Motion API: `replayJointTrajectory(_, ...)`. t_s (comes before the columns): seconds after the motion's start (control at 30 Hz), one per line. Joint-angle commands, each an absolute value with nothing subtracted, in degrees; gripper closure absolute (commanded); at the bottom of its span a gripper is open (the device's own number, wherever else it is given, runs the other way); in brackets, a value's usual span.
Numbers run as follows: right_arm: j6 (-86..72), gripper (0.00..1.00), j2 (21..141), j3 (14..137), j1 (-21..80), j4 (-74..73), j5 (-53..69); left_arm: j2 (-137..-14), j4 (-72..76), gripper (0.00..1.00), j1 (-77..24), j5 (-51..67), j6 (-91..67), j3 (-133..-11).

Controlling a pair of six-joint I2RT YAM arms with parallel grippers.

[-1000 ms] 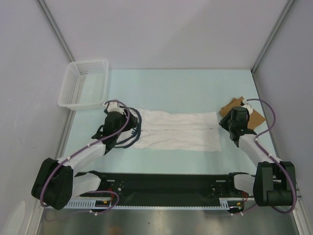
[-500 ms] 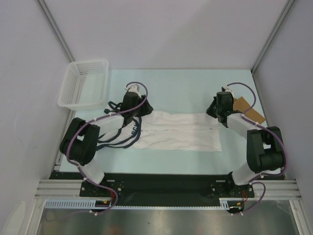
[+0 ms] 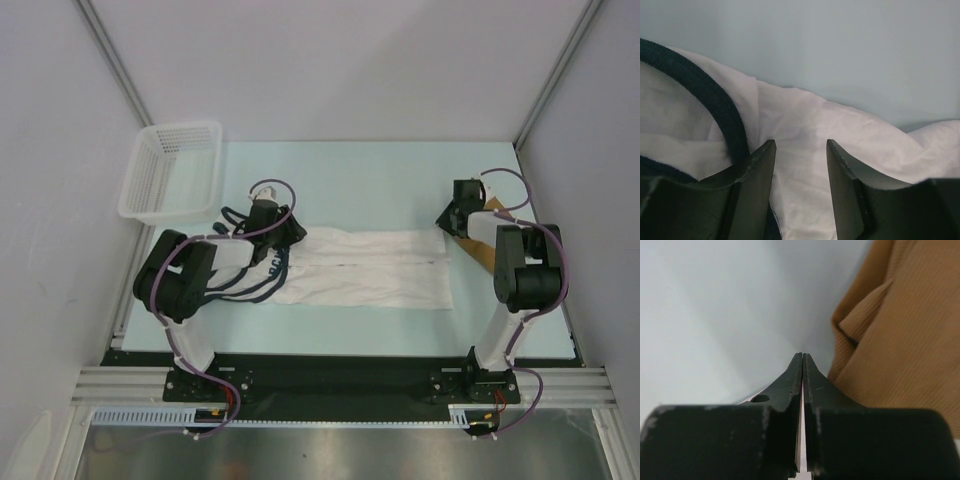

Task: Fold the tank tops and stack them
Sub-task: Fold the tank top

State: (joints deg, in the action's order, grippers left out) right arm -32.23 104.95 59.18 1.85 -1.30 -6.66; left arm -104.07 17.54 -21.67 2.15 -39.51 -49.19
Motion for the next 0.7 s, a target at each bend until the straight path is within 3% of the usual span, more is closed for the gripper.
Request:
replayJointTrajectory(0.0, -33.66, 1.00, 106.69, 63.89, 1.23, -7.72, -12.21, -102.04, 14.68, 0.48, -20.83, 0.18, -39.64, -46.58)
replayJointTrajectory(0.2, -32.53, 0.99, 106.00, 64.86, 1.05, -8.53, -11.52, -99.41, 15.73, 0.47, -20.83, -1.41, -38.15, -45.27)
replayJointTrajectory(0.23, -30.95, 0.95, 105.30, 65.04, 1.05, -8.44, -10.64, -98.71, 15.73, 0.47, -20.83, -1.23, -37.62, -45.61)
replayJointTrajectory(0.3, -29.45, 0.75, 104.59, 66.09, 1.05, -8.35, -7.75, -98.44, 14.07, 0.45, -20.92, -1.05, -36.04, -47.88)
replayJointTrajectory(0.4, -27.52, 0.64, 103.28, 66.97, 1.05, -9.58, -6.77, -97.21, 11.78, 0.41, -20.83, -1.32, -34.37, -49.91)
replayJointTrajectory(0.67, -25.23, 0.65, 101.42, 65.66, 1.40, -11.07, -5.19, -94.13, 6.07, 0.38, -20.83, -2.20, -31.38, -55.02)
